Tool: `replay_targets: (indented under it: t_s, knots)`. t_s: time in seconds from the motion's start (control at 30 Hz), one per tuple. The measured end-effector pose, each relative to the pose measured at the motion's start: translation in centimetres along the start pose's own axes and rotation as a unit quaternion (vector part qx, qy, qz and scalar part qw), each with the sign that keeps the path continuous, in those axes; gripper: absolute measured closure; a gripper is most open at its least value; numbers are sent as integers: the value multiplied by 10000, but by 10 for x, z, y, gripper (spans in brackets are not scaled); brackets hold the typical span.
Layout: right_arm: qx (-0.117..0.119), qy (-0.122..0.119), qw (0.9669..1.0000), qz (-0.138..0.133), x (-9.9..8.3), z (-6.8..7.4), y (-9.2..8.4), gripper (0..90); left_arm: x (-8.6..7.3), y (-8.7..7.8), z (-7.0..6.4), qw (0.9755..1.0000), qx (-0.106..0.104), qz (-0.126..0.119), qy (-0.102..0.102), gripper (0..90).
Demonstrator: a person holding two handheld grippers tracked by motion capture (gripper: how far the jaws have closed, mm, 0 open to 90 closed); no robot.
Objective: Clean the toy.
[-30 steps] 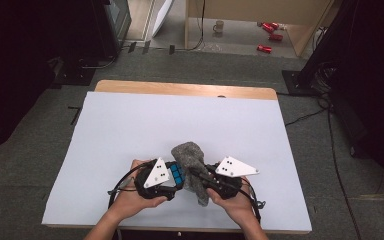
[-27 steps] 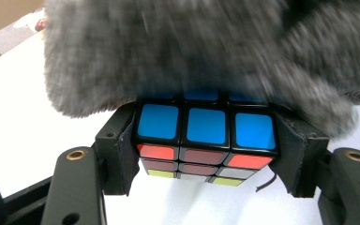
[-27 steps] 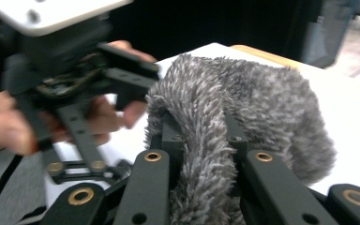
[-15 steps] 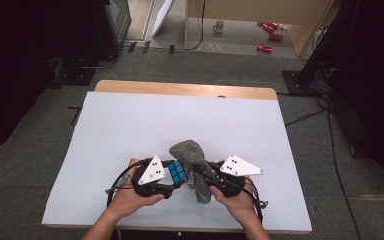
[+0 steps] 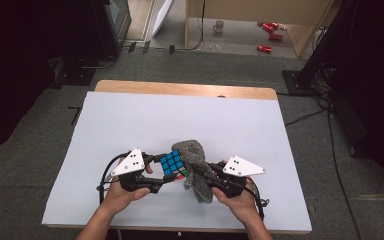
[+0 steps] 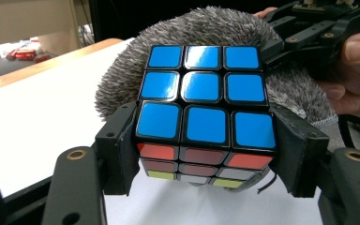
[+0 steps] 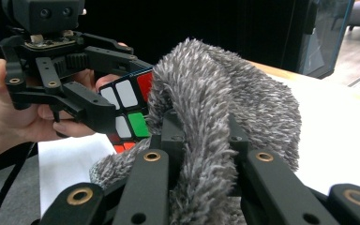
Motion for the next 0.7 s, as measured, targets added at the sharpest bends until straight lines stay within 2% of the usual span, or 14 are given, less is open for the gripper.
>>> replay_targets:
  t_s: [0.13, 0.3, 0.5, 0.6, 0.7]
  knots:
    - [139, -40, 9998, -113, 2, 2, -2, 776, -2, 6, -3, 9997, 26, 188, 128, 342]
    - [214, -48, 9992, -341, 7, 5, -6, 776, -2, 9, -6, 9996, 5, 230, 181, 342]
    - [163, -70, 9997, -190, 1, 2, -3, 779, 0, 4, -6, 9998, 67, 98, 162, 342]
    - [163, -89, 9996, -218, 2, 3, -4, 777, -1, 5, -5, 9997, 54, 189, 163, 342]
    - [214, -108, 9993, -299, 7, 7, -5, 778, -2, 9, -8, 9991, 71, 310, 265, 342]
Point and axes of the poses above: each handheld gripper's, and its own axes: y roughly forward along the jaws, x roughly out of its top, z roughly to its left, the point moved 1 cm from there along y, roughly forward along the jaws, and after that the axes turned 3 degrees about -y, right-handed, at the moved point
